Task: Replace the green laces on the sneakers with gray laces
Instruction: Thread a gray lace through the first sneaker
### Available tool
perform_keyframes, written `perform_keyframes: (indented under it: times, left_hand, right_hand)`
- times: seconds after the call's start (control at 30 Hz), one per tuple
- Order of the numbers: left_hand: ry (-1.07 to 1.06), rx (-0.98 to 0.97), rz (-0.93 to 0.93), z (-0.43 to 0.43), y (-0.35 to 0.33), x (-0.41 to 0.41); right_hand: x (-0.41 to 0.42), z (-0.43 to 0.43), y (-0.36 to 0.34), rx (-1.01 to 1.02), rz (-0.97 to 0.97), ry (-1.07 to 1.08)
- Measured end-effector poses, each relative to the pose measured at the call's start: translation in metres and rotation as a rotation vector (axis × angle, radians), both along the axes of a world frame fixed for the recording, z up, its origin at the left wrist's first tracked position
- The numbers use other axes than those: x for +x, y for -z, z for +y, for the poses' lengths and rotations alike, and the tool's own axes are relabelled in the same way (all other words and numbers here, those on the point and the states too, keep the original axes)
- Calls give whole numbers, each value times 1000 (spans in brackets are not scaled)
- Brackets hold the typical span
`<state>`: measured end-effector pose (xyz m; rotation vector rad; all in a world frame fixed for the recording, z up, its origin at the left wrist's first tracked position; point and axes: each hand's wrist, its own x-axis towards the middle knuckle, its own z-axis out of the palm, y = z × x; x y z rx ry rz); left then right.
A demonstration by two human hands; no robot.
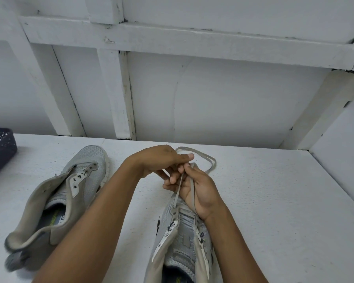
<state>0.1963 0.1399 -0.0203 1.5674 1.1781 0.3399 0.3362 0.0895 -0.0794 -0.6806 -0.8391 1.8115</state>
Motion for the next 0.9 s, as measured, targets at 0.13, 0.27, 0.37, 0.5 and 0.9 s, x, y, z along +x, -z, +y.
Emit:
perform_keyframes:
  times: [0.13,0.27,0.37,0.5,0.9]
  left_hand:
    - [-32,47,-138,2,3,6]
    - [-150,-71,-445,4,7,13]
    - [-246,-124,-629,8,6,13]
    - [-313,-134,-742,9,-7,13]
    - [-439,107,-507,12,-39,-34]
  right_hand:
    - [-3,-2,-6,32,-59,-27]
    - [-2,-3,-9,17,-64,-40]
    - [-1,-4,-8,12,-73,-53]
    - [-1,-3,-8,-12,-54,-39]
    - [29,6,-41,-6,-257,177]
